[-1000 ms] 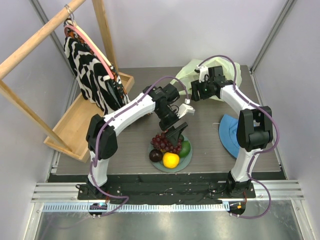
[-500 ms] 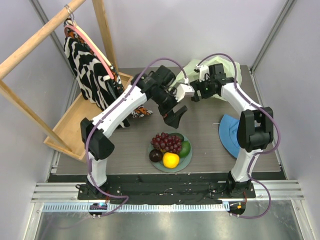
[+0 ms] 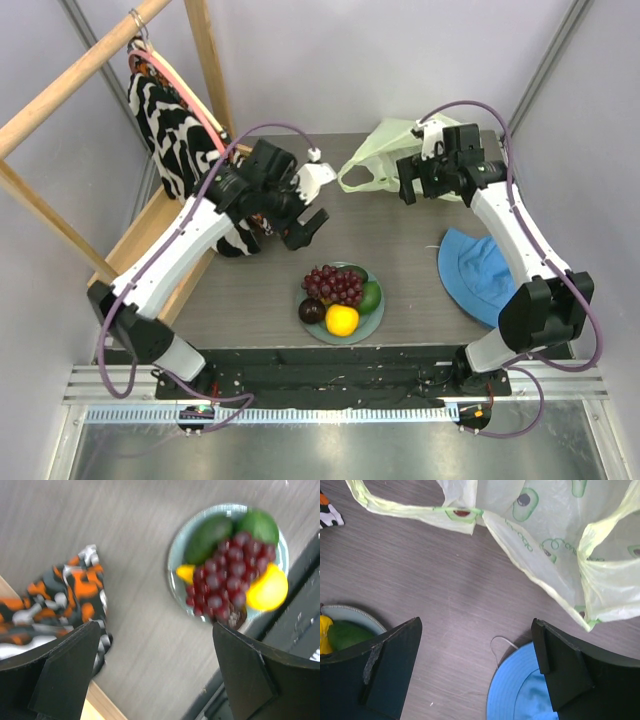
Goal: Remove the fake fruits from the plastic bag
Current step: Reset both arms
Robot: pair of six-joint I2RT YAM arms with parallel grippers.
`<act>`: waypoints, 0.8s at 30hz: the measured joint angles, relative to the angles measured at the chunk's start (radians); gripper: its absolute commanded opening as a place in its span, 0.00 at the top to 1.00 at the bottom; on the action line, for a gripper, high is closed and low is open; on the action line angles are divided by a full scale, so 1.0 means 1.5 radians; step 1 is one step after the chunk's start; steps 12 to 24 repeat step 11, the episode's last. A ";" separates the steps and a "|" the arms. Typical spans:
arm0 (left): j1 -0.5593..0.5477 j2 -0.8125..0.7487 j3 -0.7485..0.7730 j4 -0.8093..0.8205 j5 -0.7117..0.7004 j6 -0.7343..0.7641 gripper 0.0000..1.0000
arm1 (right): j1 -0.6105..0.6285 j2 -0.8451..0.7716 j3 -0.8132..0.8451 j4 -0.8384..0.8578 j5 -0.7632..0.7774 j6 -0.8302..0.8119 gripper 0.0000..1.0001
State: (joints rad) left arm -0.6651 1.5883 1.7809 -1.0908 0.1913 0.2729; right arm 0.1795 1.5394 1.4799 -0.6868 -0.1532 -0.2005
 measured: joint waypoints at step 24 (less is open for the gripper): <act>0.146 -0.145 -0.329 0.017 0.021 -0.003 0.00 | 0.000 -0.023 -0.126 -0.034 -0.020 0.003 0.00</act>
